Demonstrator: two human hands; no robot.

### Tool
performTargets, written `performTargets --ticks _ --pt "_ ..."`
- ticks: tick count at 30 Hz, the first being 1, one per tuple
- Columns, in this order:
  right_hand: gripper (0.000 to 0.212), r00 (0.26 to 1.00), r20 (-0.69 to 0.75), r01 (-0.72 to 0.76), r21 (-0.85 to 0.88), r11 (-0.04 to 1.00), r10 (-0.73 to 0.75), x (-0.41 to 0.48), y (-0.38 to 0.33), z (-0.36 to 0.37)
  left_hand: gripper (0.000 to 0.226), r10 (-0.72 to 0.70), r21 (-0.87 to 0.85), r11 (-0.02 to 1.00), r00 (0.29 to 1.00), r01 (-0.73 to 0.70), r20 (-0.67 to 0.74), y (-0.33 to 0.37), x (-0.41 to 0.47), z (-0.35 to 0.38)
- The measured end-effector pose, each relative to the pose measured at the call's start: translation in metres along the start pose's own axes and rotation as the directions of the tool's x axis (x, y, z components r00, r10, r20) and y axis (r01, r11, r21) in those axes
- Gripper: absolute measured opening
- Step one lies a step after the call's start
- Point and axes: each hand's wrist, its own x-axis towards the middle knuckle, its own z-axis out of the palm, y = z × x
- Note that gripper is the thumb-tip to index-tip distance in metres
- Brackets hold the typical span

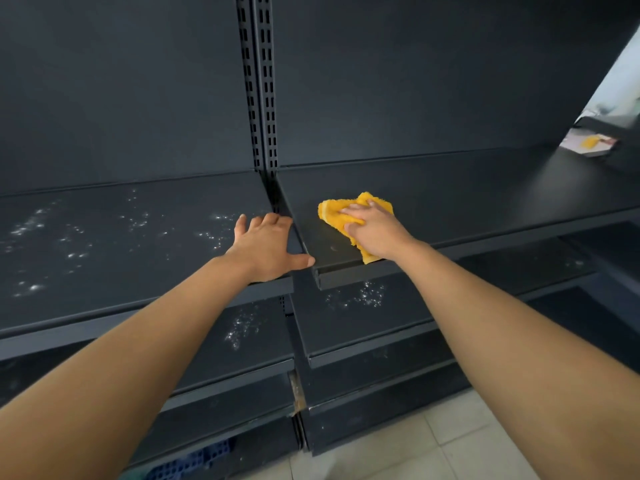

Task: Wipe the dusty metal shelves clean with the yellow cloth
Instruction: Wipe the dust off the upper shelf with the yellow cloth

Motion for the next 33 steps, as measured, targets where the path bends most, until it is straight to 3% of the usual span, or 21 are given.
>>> performTargets --ticks 3,6,11,17,20,24,29,33 --pt "0.047 0.998 -0.023 -0.059 -0.102 0.993 0.057 -0.005 -0.014 0.007 0.084 -0.01 0.011 1.0 1.0 0.01 0.005 -0.01 -0.011 0.001" --pt "0.048 1.0 -0.013 -0.029 -0.106 0.994 0.027 -0.012 -0.035 0.021 0.082 -0.026 0.011 1.0 1.0 0.026 0.007 -0.02 -0.021 0.003" --pt "0.042 0.996 -0.08 0.049 0.051 0.998 -0.045 -0.027 -0.066 0.038 0.08 -0.035 0.003 0.999 0.999 0.035 0.001 -0.031 -0.032 0.003" --pt "0.043 0.987 -0.162 0.066 0.254 0.965 -0.025 -0.027 -0.094 0.051 0.079 -0.068 -0.013 0.998 0.997 0.068 -0.026 -0.057 -0.045 -0.003" --pt "0.044 0.991 -0.108 0.096 0.182 0.979 -0.077 -0.019 -0.116 0.064 0.081 -0.113 -0.021 0.993 0.993 0.112 -0.024 -0.076 -0.053 -0.005" --pt "0.046 0.993 -0.023 0.112 -0.081 0.99 -0.114 -0.005 -0.152 0.087 0.082 -0.162 -0.048 0.986 0.987 0.162 -0.012 -0.102 -0.065 -0.007" --pt "0.043 0.973 0.04 0.23 -0.124 0.965 -0.227 -0.004 -0.193 0.108 0.08 -0.205 -0.06 0.977 0.979 0.205 0.013 -0.129 -0.073 -0.012" --pt "0.047 0.987 -0.005 0.155 -0.149 0.977 -0.158 0.003 -0.185 0.106 0.079 -0.204 -0.053 0.977 0.978 0.207 0.045 -0.144 -0.074 -0.016"
